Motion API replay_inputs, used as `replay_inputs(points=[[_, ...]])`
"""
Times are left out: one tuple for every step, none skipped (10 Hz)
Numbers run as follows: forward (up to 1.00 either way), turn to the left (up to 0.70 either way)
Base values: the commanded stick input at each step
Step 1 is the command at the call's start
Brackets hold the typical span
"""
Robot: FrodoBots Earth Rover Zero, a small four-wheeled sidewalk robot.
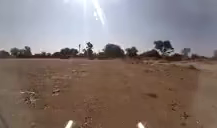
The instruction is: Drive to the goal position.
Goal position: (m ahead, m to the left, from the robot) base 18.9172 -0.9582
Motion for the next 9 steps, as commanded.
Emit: replay_inputs(points=[[0.5, 0.0], [0.5, 0.0], [0.5, 0.0], [0.5, 0.0], [0.5, 0.0], [0.5, 0.0], [0.5, 0.0], [0.5, 0.0], [0.5, 0.0]])
